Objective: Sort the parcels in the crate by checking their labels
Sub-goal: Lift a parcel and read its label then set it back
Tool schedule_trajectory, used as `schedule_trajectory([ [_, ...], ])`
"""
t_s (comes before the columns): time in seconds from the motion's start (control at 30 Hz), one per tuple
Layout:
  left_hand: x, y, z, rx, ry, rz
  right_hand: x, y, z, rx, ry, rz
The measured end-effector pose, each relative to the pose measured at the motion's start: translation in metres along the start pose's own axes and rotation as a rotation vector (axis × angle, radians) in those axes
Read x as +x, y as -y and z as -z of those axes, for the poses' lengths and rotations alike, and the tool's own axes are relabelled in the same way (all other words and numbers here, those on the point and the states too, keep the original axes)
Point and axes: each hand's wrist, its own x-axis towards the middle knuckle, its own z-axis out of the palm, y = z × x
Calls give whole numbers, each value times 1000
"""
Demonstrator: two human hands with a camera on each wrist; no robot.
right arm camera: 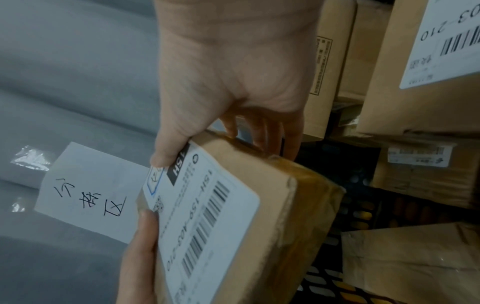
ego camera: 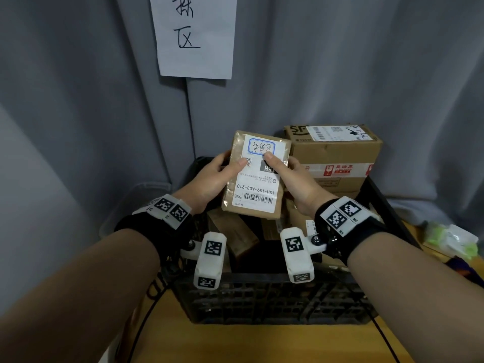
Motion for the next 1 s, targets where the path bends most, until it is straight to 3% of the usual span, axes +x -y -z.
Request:
schedule_trajectory([
  [0.47,32,37,0,50,-78,229,40,-37,-13,27,59,-198],
  [0.63,55,64,-11,95,-78,403,54,-40,-13,-475,-87,-126],
  [0.77,76,84,-25,79,-54,526,59,-36,9,-822,-18,-43],
  [1.0,106,117,-49,113,4,624,62,-51,55,-878,-30,-36],
])
